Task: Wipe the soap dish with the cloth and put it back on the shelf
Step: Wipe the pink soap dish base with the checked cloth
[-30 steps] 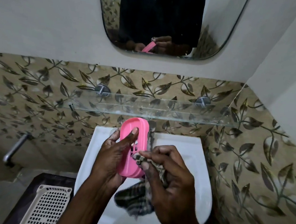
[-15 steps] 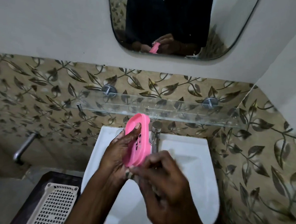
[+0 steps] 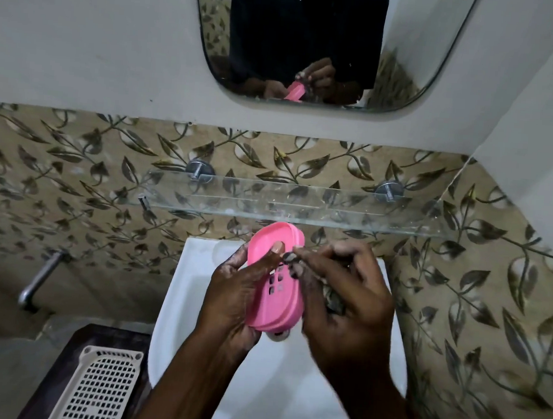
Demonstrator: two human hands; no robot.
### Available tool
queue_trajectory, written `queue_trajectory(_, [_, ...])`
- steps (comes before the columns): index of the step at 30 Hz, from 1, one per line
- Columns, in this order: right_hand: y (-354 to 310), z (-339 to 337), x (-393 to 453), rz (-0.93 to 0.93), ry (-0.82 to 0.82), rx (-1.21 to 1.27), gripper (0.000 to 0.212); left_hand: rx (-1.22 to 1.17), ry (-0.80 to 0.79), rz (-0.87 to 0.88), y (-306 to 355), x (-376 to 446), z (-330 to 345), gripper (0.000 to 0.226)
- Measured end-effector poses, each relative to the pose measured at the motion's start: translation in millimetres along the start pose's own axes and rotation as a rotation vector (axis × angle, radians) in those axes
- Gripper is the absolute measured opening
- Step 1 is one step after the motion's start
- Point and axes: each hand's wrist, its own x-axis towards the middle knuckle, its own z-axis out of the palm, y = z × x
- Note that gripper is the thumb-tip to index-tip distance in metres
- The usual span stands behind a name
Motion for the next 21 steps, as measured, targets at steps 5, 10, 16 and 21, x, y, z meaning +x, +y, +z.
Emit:
queue_trajectory(5, [-7, -1, -16, -0.004, -0.146, 0.062, 0.016, -0.018, 0.061, 0.044, 9, 5, 2, 0.057])
queue_trajectory(10, [-6, 3, -34, -0.003, -0.123, 0.052, 0.018, -0.056, 0.056, 0.110, 8, 6, 5, 0.060])
queue_trajectory(16, [6, 3, -21, 0.105, -0.013, 0.002, 0.017, 0.201, 0.138, 0.388, 14, 1, 11, 0.045])
queue_trajectory(21, [19, -3, 11, 0.145, 0.020, -0.138, 0.023, 0.384, 0.043, 0.380, -2, -7, 13, 0.027])
